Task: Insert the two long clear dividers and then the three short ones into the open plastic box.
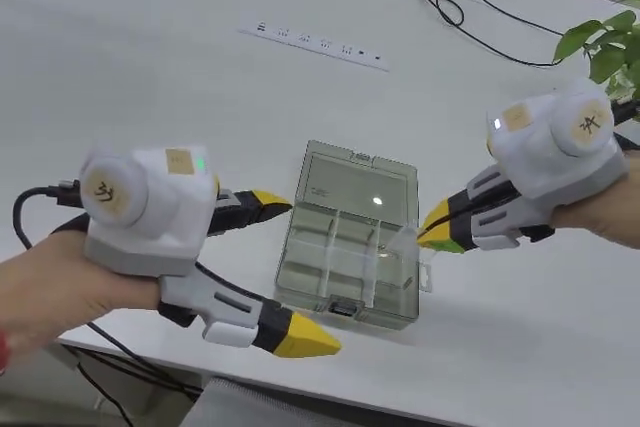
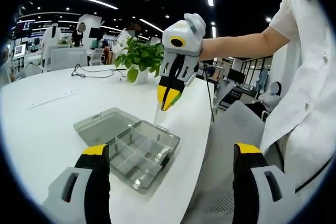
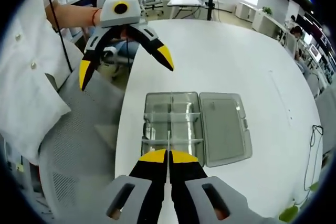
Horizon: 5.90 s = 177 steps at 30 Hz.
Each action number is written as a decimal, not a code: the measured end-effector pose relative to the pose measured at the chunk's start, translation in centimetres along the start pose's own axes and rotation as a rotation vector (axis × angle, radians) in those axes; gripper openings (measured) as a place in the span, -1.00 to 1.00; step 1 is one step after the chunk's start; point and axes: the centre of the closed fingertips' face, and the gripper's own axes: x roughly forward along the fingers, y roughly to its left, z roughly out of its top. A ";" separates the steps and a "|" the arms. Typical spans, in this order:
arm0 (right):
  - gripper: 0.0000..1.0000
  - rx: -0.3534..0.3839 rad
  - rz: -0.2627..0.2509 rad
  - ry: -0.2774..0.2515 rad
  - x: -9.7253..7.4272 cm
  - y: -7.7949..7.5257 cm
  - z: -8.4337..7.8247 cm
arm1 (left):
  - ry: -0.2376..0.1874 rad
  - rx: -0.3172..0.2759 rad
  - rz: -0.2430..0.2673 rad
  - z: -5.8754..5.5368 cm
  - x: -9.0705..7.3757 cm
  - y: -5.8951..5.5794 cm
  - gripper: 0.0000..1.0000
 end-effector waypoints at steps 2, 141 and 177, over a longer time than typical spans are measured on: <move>-0.95 -0.008 0.002 0.015 0.3 0.1 -0.2 | -0.001 -0.003 0.003 0.0 -0.1 0.1 1.00; -0.95 -0.048 0.033 0.147 6.5 -0.6 -4.0 | -0.021 -0.034 0.014 0.0 -0.3 0.6 1.00; -0.65 -0.013 -0.008 0.082 4.4 -0.8 -3.0 | -0.013 -0.036 0.027 -0.3 -0.6 1.0 1.00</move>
